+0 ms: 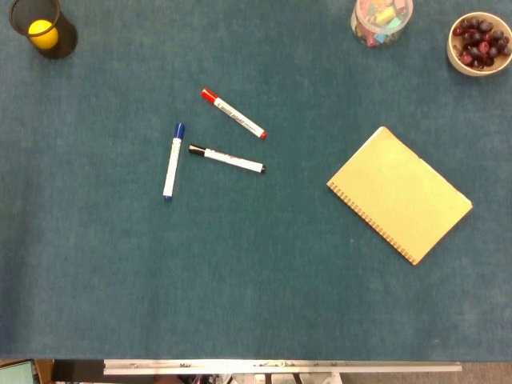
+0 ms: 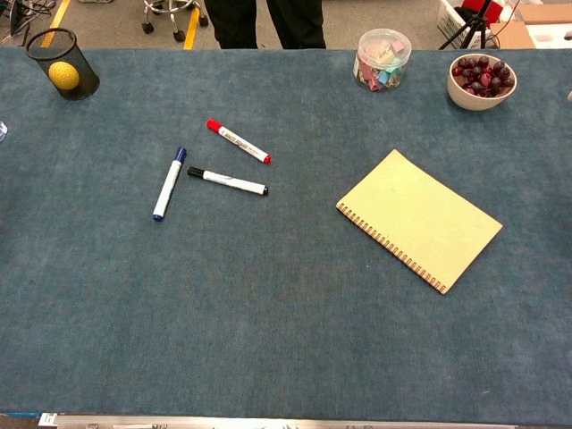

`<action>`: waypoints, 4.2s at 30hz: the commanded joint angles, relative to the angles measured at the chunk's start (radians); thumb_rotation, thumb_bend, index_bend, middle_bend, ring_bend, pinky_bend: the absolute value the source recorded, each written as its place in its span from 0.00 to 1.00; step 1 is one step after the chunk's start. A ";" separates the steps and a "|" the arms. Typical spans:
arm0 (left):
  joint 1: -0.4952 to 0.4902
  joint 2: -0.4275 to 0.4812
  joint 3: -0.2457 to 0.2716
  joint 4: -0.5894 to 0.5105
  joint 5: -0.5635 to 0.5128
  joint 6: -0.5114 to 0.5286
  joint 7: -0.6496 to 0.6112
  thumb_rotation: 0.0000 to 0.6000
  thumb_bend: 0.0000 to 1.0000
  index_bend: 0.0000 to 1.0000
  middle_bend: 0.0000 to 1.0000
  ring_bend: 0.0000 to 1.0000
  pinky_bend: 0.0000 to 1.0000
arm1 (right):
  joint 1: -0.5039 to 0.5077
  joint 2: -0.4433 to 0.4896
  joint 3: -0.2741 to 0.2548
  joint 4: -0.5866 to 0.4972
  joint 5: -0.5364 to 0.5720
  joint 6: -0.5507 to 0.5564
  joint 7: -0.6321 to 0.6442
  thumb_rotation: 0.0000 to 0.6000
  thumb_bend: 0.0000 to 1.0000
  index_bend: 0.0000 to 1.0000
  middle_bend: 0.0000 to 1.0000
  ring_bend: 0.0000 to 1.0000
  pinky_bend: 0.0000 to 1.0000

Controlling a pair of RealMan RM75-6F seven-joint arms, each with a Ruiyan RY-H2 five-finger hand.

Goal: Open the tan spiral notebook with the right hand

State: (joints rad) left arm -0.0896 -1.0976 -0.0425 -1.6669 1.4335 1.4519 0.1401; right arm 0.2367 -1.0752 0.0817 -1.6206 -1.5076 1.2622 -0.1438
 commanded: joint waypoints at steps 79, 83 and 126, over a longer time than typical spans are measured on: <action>0.029 0.039 0.013 0.006 0.021 0.016 -0.088 1.00 0.48 0.10 0.09 0.02 0.06 | 0.305 -0.173 -0.259 0.143 -0.277 -0.183 0.121 1.00 0.02 0.03 0.07 0.00 0.09; 0.028 0.036 0.014 -0.002 0.025 0.015 -0.079 1.00 0.48 0.10 0.09 0.02 0.06 | 0.320 -0.158 -0.249 0.143 -0.287 -0.166 0.192 1.00 0.08 0.03 0.11 0.01 0.09; 0.075 0.054 0.017 0.016 0.010 0.058 -0.117 1.00 0.48 0.10 0.09 0.02 0.06 | 0.649 -0.548 -0.065 0.384 -0.050 -0.569 0.204 1.00 0.58 0.13 0.28 0.13 0.12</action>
State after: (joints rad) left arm -0.0144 -1.0437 -0.0259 -1.6515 1.4436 1.5103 0.0234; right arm 0.8863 -1.6253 0.0180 -1.2367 -1.5587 0.6933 0.0617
